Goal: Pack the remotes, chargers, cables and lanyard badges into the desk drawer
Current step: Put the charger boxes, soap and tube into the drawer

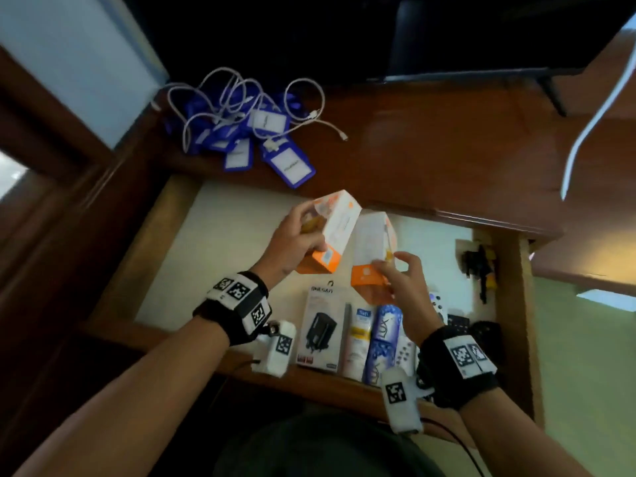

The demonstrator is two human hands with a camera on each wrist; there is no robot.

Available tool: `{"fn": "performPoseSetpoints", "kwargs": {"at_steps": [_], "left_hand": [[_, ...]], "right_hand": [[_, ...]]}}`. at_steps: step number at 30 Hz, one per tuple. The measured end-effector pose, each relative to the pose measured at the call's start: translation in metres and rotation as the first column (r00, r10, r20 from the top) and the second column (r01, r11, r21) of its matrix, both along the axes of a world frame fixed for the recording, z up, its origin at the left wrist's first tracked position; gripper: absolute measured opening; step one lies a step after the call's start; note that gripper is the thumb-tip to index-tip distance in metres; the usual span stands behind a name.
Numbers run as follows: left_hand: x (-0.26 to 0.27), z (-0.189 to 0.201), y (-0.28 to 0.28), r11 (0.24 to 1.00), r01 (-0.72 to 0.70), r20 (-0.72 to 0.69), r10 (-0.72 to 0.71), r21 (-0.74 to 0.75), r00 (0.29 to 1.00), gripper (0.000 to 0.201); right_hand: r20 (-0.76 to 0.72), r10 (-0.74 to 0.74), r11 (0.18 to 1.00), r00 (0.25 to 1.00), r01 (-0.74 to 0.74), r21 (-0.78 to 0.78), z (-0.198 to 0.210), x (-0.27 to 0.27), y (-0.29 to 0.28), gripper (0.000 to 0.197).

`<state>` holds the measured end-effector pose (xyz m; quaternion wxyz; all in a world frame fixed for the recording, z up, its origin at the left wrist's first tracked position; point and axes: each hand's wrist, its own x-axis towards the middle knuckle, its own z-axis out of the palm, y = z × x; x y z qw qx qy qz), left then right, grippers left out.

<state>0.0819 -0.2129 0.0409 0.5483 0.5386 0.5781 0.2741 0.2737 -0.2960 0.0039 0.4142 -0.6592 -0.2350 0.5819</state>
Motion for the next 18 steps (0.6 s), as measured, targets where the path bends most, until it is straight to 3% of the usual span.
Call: {"fn": "performPoseSetpoints", "kwargs": {"at_steps": [5, 9, 14, 18], "left_hand": [[-0.056, -0.026, -0.023, 0.994, -0.107, -0.158, 0.109, 0.025, 0.981, 0.080], [-0.095, -0.043, -0.019, 0.998, -0.053, -0.395, 0.059, 0.024, 0.917, 0.089], [-0.132, -0.064, -0.005, 0.986, -0.005, -0.498, -0.079, -0.165, 0.863, 0.091], [-0.156, -0.084, 0.006, 0.970, 0.066, -0.515, -0.182, -0.236, 0.838, 0.095]], "right_hand": [[-0.028, 0.080, 0.996, 0.996, -0.082, -0.046, -0.002, -0.047, 0.004, 0.054], [0.175, 0.190, 0.976, 0.966, -0.166, -0.140, -0.015, -0.093, 0.013, 0.076], [0.468, 0.425, 0.900, 0.775, -0.308, -0.308, -0.022, -0.144, 0.030, 0.080], [0.601, 0.443, 0.896, 0.665, -0.300, -0.328, -0.032, -0.178, 0.036, 0.088]]}}
